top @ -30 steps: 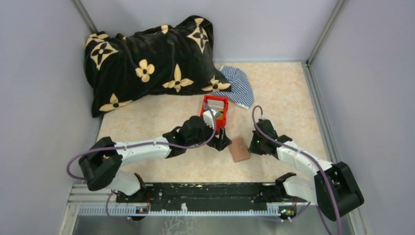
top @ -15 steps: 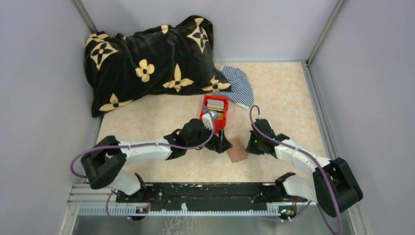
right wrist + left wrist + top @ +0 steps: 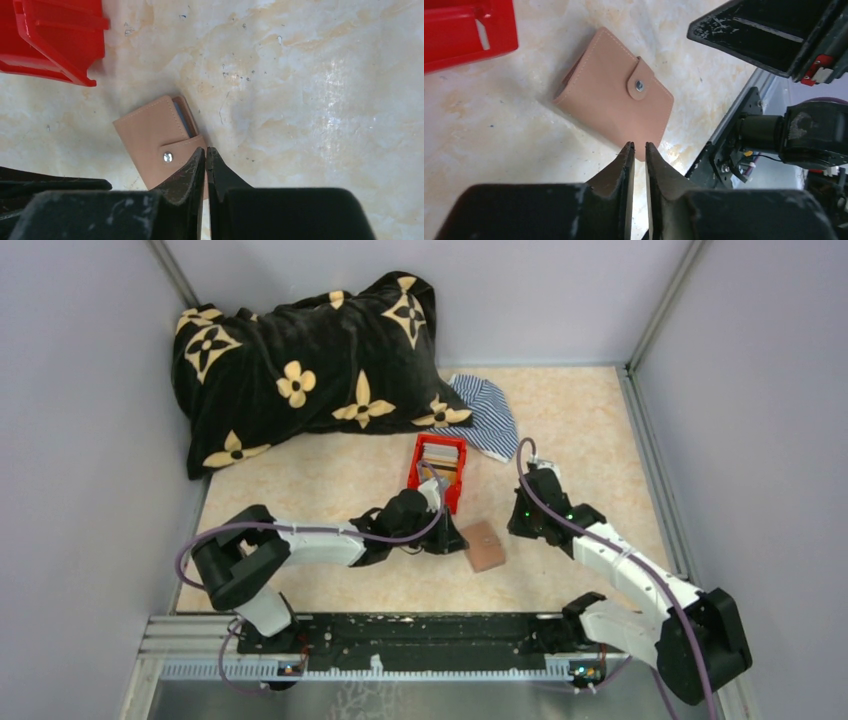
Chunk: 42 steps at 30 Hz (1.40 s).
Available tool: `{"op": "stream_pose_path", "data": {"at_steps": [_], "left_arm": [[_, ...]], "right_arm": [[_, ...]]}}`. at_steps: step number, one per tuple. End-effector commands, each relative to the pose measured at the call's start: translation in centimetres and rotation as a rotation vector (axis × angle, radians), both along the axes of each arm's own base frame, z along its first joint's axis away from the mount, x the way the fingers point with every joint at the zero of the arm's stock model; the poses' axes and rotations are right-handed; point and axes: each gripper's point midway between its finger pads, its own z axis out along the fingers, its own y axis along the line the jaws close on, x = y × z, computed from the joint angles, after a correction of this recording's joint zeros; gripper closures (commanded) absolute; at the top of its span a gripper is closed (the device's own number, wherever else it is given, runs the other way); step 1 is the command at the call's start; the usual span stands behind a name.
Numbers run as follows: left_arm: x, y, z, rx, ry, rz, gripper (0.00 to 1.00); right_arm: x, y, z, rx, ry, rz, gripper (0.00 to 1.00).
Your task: Take the credit cards out of the card holder
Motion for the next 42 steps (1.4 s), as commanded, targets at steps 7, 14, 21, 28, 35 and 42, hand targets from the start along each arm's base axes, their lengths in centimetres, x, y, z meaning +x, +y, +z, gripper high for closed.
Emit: {"op": "stream_pose_path", "data": {"at_steps": [7, 14, 21, 28, 35, 42], "left_arm": [[-1.7, -3.6, 0.3, -0.213, 0.087, -0.133, 0.92], [-0.9, -1.6, -2.2, -0.242, 0.246, -0.065, 1.00], [-1.1, -1.7, -4.0, -0.184, 0.330, -0.066, 1.00], [-0.4, -0.8, -6.2, -0.112, 0.427, -0.021, 1.00], [-0.2, 0.2, -7.4, -0.070, 0.468, 0.008, 1.00], [-0.1, 0.2, -7.4, -0.067, 0.471, 0.009, 1.00]], "right_arm": [[1.0, 0.6, 0.3, -0.035, -0.022, 0.078, 1.00], [1.0, 1.1, 1.3, -0.011, -0.047, 0.105, 1.00], [0.9, 2.9, 2.7, 0.011, -0.076, 0.196, 0.88], [0.9, 4.1, 3.1, -0.003, -0.069, 0.324, 0.41], [0.3, 5.2, 1.3, -0.116, -0.010, 0.362, 0.40], [-0.5, 5.6, -0.4, -0.175, 0.024, 0.380, 0.42]]}}
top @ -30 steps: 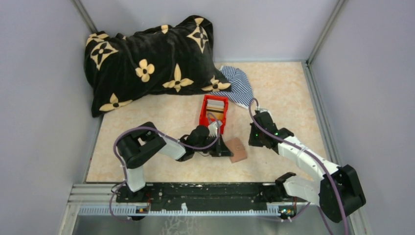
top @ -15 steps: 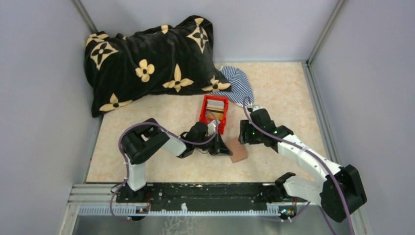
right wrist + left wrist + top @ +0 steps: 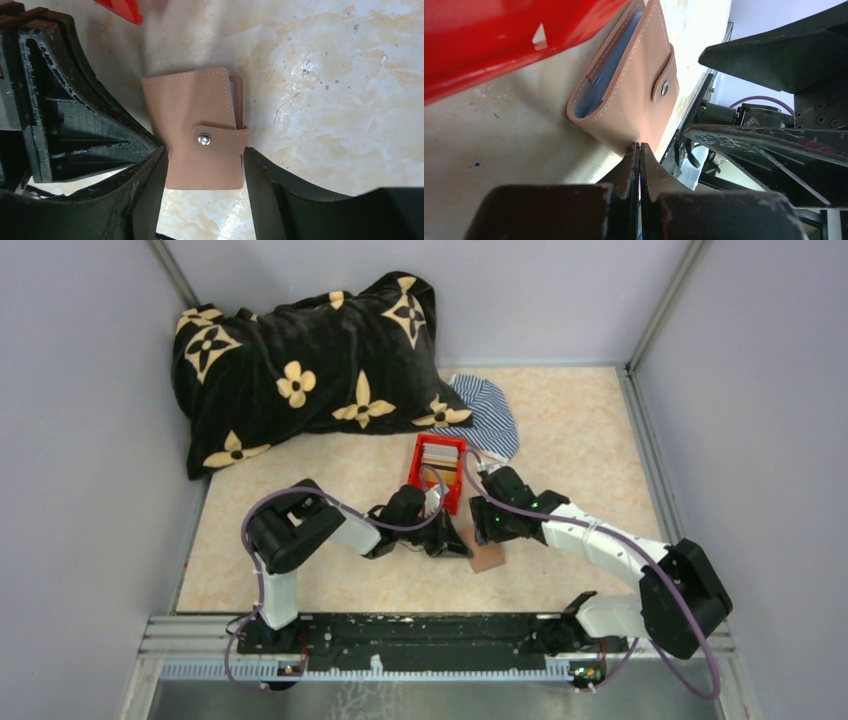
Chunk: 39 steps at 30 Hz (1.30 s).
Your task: Take the credit cards out of the card holder
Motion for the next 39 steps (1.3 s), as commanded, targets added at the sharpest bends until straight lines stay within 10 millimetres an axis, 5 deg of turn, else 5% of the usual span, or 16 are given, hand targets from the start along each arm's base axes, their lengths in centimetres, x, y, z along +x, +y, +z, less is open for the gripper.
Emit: {"op": "stream_pose_path", "data": {"at_steps": [1, 13, 19, 33, 39], "left_arm": [[0.1, 1.4, -2.9, 0.103, 0.047, 0.029, 1.00], [0.3, 1.1, -3.0, 0.104, 0.044, 0.025, 1.00], [0.2, 1.1, -3.2, 0.110, 0.050, 0.017, 1.00], [-0.1, 1.2, -3.1, 0.110, 0.053, 0.013, 1.00], [-0.1, 1.2, -3.2, 0.110, 0.058, 0.014, 1.00]], "right_arm": [[1.0, 0.5, 0.4, -0.045, -0.044, -0.003, 0.43], [0.3, 0.5, -2.7, -0.141, 0.005, 0.005, 0.46], [1.6, 0.2, -2.4, -0.183, -0.026, -0.065, 0.50], [1.3, -0.2, -4.4, -0.225, 0.034, -0.143, 0.99], [0.9, 0.0, -4.5, -0.205, 0.049, -0.137, 1.00]]}}
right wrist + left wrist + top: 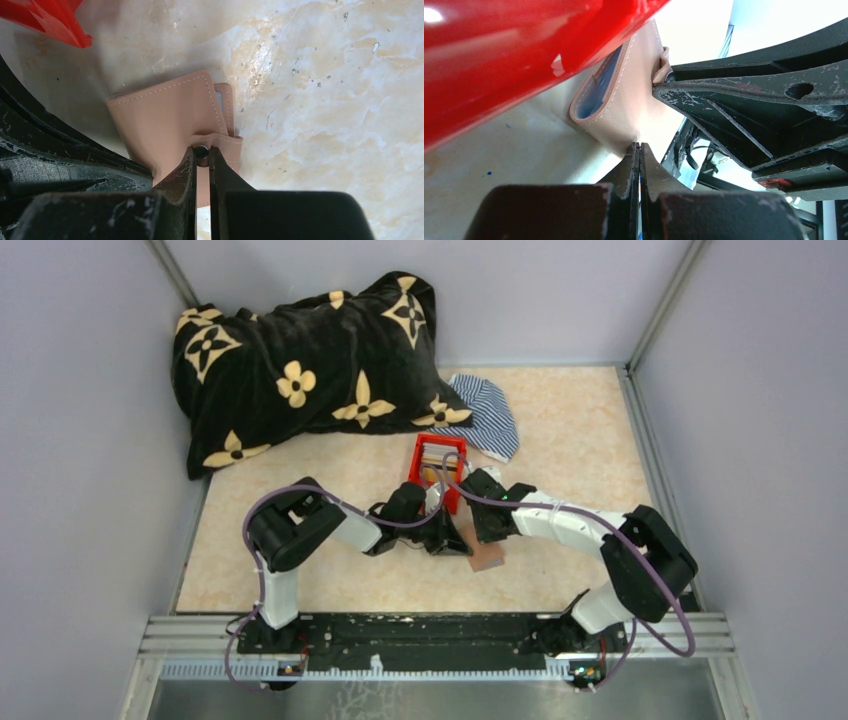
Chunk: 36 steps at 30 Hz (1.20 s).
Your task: Take the credit cards out of the card holder
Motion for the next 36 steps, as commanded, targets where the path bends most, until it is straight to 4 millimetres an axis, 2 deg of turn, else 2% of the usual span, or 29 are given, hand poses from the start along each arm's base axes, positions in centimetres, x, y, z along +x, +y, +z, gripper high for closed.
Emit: {"op": "stream_pose_path", "data": {"at_steps": [1, 6, 16, 20, 25, 28, 33, 36], "left_arm": [[-0.5, 1.4, -3.1, 0.103, 0.043, 0.018, 1.00], [-0.1, 1.3, -2.2, 0.074, 0.020, 0.022, 1.00], [1.1, -0.2, 3.4, 0.000, -0.060, 0.009, 0.97], [1.4, -1.3, 4.0, -0.028, -0.062, -0.010, 0.97], [1.1, -1.6, 2.0, 0.004, -0.019, -0.013, 0.97], [0.2, -0.5, 0.2, 0.055, 0.020, -0.012, 0.97], [-1.1, 2.2, -4.7, 0.220, 0.099, 0.004, 1.00], [-1.8, 2.1, -6.1, 0.200, 0.168, -0.005, 1.00]], "right_arm": [[0.1, 0.5, -1.5, 0.018, 0.006, -0.023, 1.00], [-0.3, 2.0, -0.8, 0.160, 0.026, -0.009, 1.00], [-0.7, 2.1, -1.3, 0.171, 0.036, 0.019, 1.00], [-0.7, 2.1, -1.5, 0.170, 0.039, 0.017, 1.00], [-0.9, 2.0, -1.6, 0.170, 0.041, 0.013, 1.00], [-1.0, 2.1, -1.5, 0.180, 0.043, 0.015, 1.00], [-1.2, 2.5, -1.2, 0.204, 0.053, 0.031, 1.00], [-1.2, 2.5, -1.2, 0.200, 0.051, 0.039, 1.00]]}}
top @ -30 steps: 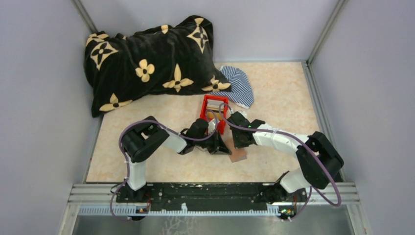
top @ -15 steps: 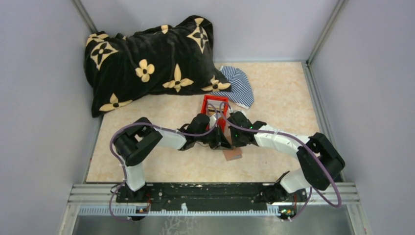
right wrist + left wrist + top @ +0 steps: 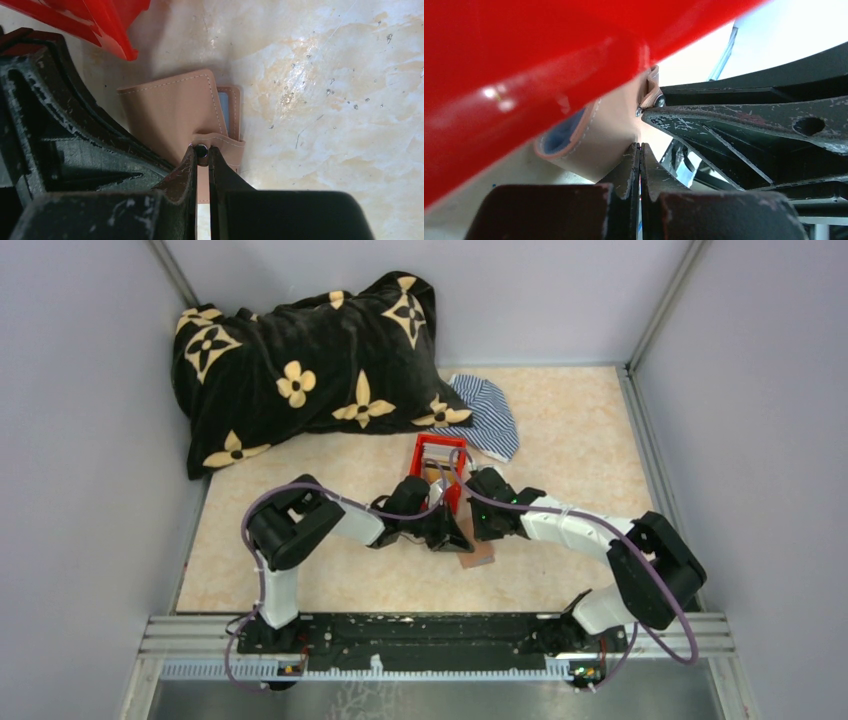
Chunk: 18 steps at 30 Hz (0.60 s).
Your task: Take the credit cards out of the card holder
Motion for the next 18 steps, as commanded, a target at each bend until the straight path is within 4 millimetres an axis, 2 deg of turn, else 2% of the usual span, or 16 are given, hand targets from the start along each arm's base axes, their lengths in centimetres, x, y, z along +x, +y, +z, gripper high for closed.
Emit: {"op": "stream_pose_path", "data": {"at_steps": [1, 12, 18], "left_arm": [[-2.4, 2.2, -6.2, 0.136, 0.153, -0.004, 1.00], [-2.5, 3.5, -7.2, 0.166, 0.185, 0.052, 0.84], [-2.6, 4.2, -7.4, 0.175, 0.200, 0.079, 0.48]], "right_arm": [[-1.5, 0.4, -1.2, 0.026, 0.059, 0.028, 1.00], [-1.4, 1.0, 1.3, 0.138, 0.024, 0.028, 1.00], [-1.0, 1.2, 3.1, 0.209, -0.001, 0.023, 1.00]]}}
